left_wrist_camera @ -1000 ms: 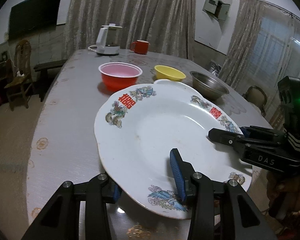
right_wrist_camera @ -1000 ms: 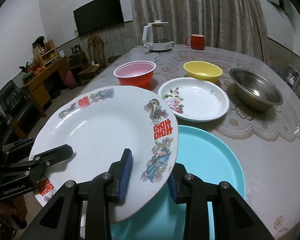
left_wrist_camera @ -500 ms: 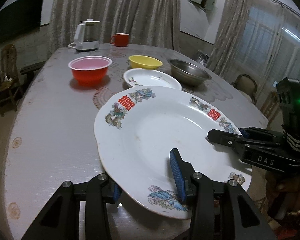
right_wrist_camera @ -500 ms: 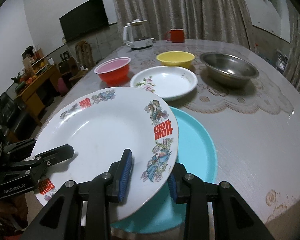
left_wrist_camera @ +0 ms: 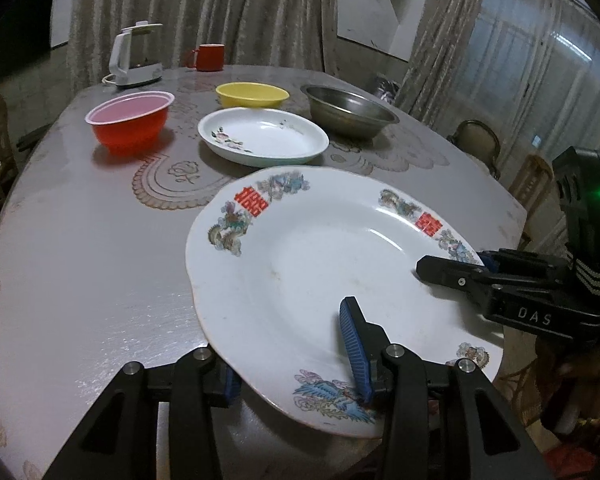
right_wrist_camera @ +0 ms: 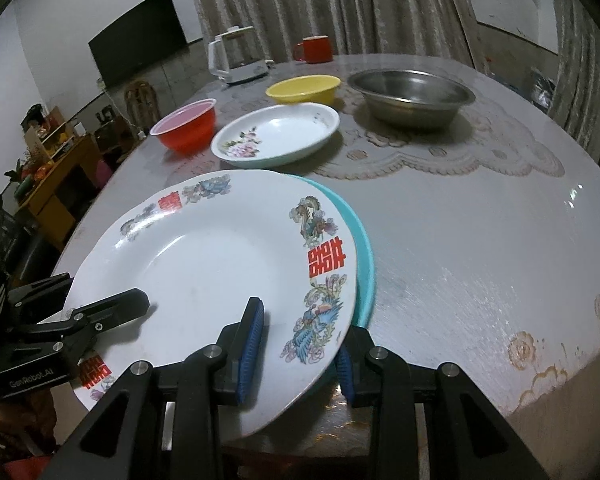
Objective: Organize plates and bowls
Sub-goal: 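Lift the large white plate with both tools and carry it over the teal tray, then lower the large white plate onto the teal tray and open both tools, then move both tools toward the white rose-pattern plate, then grip the rim of the rose-pattern plate with both tools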
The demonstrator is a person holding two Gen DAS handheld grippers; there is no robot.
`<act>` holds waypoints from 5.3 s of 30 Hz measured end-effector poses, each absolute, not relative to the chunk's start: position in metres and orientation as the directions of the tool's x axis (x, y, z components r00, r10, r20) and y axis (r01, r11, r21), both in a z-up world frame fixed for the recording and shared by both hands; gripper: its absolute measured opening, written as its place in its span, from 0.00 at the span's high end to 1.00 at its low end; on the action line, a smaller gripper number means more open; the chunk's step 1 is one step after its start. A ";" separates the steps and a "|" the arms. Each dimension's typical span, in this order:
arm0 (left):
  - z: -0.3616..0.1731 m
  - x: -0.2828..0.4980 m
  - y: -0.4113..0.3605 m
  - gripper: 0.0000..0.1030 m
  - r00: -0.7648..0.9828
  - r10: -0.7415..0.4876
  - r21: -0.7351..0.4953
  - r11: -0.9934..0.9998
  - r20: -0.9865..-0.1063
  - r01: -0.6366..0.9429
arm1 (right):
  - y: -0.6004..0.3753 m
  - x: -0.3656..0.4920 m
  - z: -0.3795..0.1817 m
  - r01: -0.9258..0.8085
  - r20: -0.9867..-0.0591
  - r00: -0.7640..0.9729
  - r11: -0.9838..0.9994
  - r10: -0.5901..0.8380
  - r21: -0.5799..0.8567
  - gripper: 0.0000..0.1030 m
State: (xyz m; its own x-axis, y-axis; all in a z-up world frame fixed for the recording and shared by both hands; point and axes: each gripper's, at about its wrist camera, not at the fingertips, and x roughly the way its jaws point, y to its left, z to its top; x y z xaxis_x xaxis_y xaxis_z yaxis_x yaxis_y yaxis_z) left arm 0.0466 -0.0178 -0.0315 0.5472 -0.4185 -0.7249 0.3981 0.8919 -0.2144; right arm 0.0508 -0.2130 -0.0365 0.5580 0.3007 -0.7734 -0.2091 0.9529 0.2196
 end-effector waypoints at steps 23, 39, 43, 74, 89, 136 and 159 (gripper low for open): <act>-0.033 0.045 -0.022 0.47 0.512 -0.419 -0.212 0.886 -0.750 0.413 | -0.228 0.056 -0.022 -0.152 -0.770 0.594 0.973 0.232 0.176 0.66; -0.017 0.024 0.010 0.64 0.544 -0.420 -0.242 0.897 -0.727 0.369 | -0.229 0.054 -0.034 -0.137 -0.788 0.562 0.968 0.252 0.211 0.66; -0.019 0.031 0.011 0.71 0.536 -0.420 -0.261 0.900 -0.732 0.349 | -0.232 0.052 -0.035 -0.122 -0.788 0.558 0.965 0.261 0.233 0.66; -0.006 0.054 0.031 0.47 0.572 -0.408 -0.301 0.913 -0.711 0.277 | -0.234 0.067 -0.006 -0.134 -0.766 0.598 0.971 0.237 0.196 0.66; 0.001 0.087 0.043 0.26 0.600 -0.306 -0.247 0.952 -0.740 0.180 | -0.218 0.090 0.006 -0.169 -0.762 0.603 0.971 0.237 0.168 0.65; 0.001 0.176 0.044 0.14 0.556 -0.306 -0.274 0.951 -0.773 0.143 | -0.213 0.213 -0.003 -0.303 -0.769 0.574 0.945 0.282 0.121 0.54; -0.030 0.239 0.008 0.63 0.441 -0.419 -0.343 0.907 -0.794 0.245 | -0.204 0.272 -0.055 -0.312 -0.826 0.377 0.897 0.419 0.312 0.70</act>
State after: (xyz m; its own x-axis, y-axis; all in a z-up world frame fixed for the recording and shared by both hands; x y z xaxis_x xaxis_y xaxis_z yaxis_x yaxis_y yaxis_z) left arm 0.2394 0.0078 -0.0303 0.4412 -0.4192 -0.7935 0.2445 0.9069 -0.3432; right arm 0.2723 -0.2043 -0.0547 0.3773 0.4187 -0.8260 -0.3120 0.8973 0.3123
